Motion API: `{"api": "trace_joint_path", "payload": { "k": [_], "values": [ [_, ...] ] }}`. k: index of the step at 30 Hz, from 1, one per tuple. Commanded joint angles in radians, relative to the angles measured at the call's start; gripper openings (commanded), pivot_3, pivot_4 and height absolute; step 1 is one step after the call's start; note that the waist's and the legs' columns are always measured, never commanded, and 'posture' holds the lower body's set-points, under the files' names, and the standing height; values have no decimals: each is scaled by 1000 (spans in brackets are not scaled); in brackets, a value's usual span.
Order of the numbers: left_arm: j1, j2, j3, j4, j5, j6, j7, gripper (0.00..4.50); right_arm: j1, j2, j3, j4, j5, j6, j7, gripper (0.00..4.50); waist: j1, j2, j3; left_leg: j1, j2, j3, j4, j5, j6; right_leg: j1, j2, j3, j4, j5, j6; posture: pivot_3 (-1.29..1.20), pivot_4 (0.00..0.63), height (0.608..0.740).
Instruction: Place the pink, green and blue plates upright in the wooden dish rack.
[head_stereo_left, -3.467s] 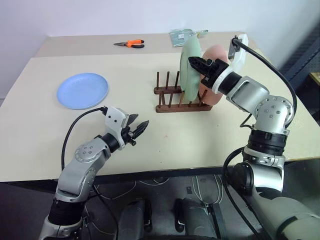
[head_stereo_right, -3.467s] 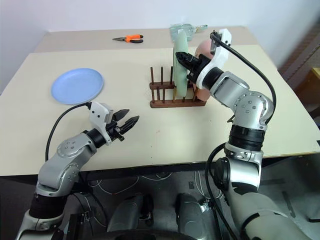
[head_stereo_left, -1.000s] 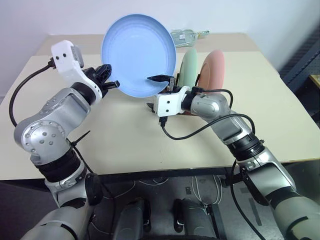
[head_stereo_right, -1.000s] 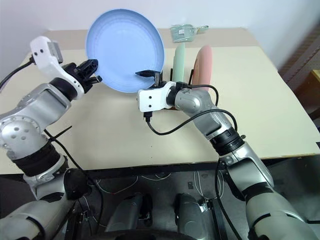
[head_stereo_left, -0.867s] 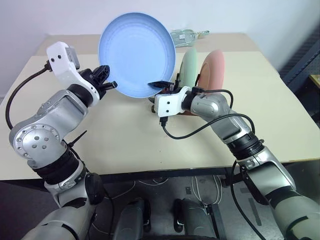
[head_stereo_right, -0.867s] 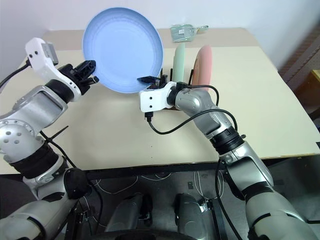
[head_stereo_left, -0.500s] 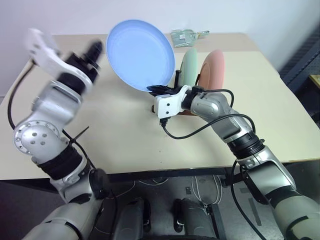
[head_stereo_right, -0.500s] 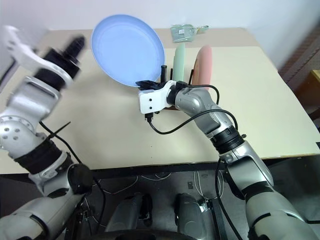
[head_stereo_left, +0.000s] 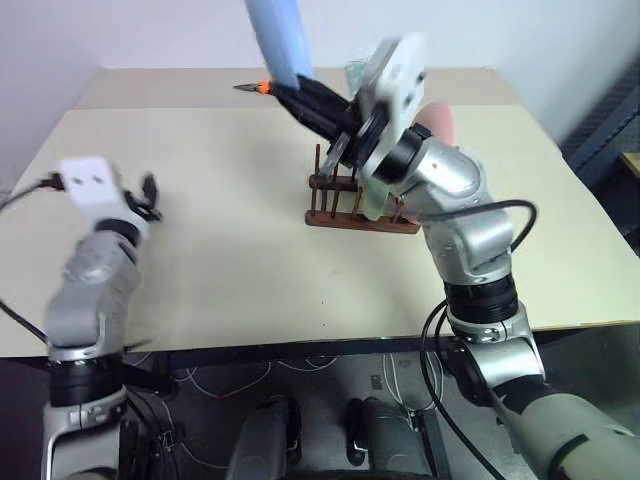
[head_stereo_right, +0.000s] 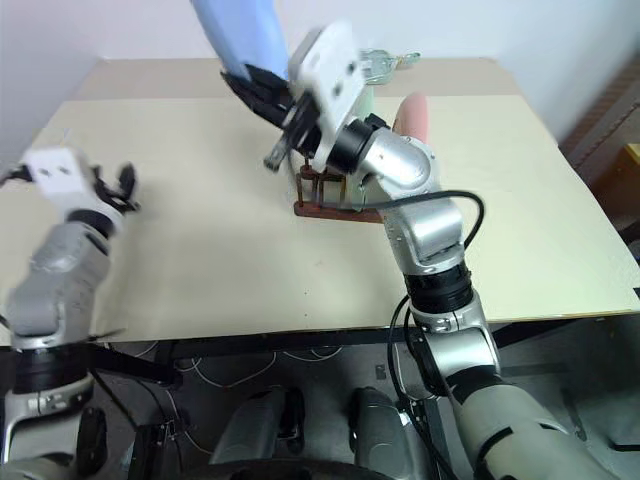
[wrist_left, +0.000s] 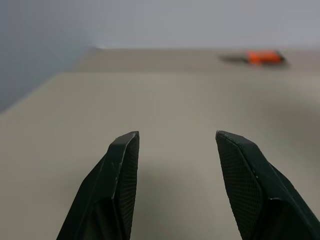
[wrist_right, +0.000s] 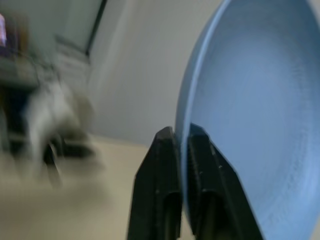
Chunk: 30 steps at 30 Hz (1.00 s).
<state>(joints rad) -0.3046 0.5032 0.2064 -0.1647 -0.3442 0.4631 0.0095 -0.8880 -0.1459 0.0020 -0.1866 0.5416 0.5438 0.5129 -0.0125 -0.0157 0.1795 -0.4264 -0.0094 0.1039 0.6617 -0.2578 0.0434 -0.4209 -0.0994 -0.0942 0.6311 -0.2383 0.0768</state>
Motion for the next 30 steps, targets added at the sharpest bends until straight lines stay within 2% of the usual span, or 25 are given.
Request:
{"api": "trace_joint_path", "payload": {
  "k": [1, 6, 22, 26, 30],
  "values": [
    [48, -10, -86, -44, 90, -105, -76, 2465, -16, 52, -116, -63, 193, 258, -194, 0, -4, 0, 0, -1, 0, 1, -1, 0, 0, -2, 0, 0, 0, 0, -1, 0, 150, 740],
    [68, -63, -76, -48, 79, -120, -120, 2465, -19, 96, -182, -58, 288, 375, -330, 0, -9, 1, 0, -1, 0, 4, -7, 2, -2, -8, -2, 1, 1, 1, -4, 0, 150, 740],
    [114, -100, -67, -123, 69, -78, -198, 2465, -51, 70, -228, 124, 294, 402, -416, 0, -6, 1, 0, -1, 0, 5, -8, 4, 2, -7, -1, 1, 1, 1, -4, 0, 150, 740],
    [125, -109, -71, -143, 71, -66, -216, 2524, -82, 55, -217, 183, 260, 371, -398, 1440, -5, 1, 0, -1, 1, 5, -8, 4, 2, -7, 0, 1, 1, 1, -4, 0, 150, 740],
    [130, -118, -67, -162, 71, -51, -223, 2524, -93, 9, -148, 178, 174, 313, -338, 3517, -5, 1, 0, -1, 1, 5, -8, 4, 2, -7, 0, 1, 1, 1, -4, 0, 150, 740]
  ]
}}
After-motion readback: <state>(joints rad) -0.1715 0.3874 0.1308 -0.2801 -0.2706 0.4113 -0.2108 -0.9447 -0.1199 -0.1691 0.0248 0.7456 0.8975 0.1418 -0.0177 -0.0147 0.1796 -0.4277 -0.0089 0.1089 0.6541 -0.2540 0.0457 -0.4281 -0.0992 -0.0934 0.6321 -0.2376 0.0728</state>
